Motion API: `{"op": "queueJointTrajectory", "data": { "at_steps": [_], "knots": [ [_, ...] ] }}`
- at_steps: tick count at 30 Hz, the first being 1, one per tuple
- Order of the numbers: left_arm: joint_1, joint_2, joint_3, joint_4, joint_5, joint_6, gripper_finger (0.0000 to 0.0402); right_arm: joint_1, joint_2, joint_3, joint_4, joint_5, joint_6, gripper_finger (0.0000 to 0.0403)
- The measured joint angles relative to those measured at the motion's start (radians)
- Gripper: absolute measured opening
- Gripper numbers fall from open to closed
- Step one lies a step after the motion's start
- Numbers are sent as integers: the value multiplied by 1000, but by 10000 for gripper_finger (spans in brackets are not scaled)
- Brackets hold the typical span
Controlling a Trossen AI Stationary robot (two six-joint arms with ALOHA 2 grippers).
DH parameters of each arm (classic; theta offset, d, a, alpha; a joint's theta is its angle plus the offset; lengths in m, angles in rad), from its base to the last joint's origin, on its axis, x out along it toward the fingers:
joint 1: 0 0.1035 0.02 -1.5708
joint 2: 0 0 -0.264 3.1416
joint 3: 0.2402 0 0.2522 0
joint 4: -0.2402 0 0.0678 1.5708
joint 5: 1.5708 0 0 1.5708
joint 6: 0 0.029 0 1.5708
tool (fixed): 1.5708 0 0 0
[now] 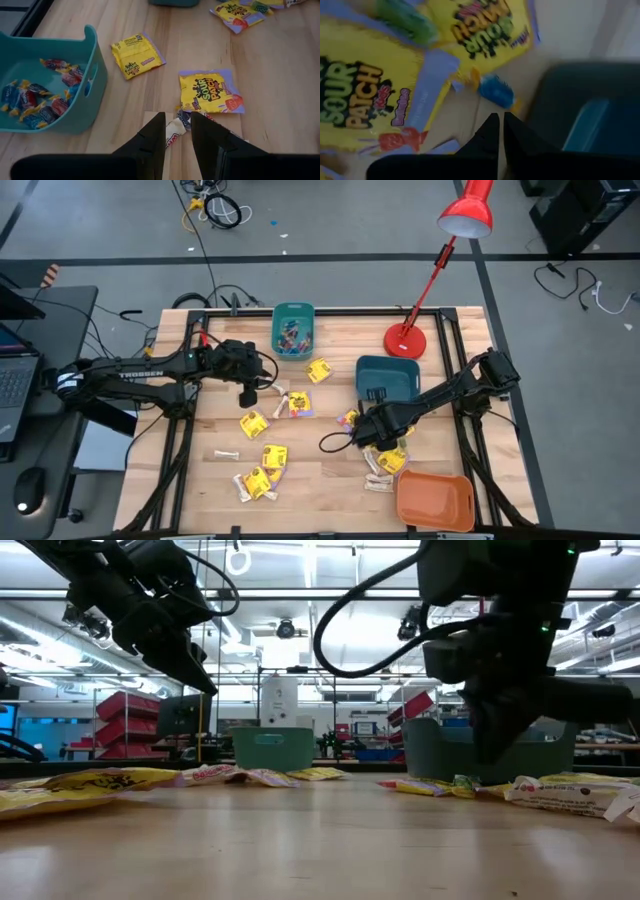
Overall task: Sort candy
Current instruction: Put the blue candy into the green bin
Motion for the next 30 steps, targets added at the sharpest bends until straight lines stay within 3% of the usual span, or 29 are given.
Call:
{"op": "queueJointTrajectory", "data": {
  "at_steps": [6,15,23,30],
  "knots": [
    [0,0,0,0,0,0,94,-5,0,-36,98,0,-319,66],
    [0,0,0,0,0,0,94,-77,-4,-107,180,9,-375,134],
    [0,0,0,0,0,-11,94,-91,-7,-119,229,-37,-542,137],
    [0,0,0,1,0,-16,94,-93,-6,-119,236,-80,-557,129]
  ]
}}
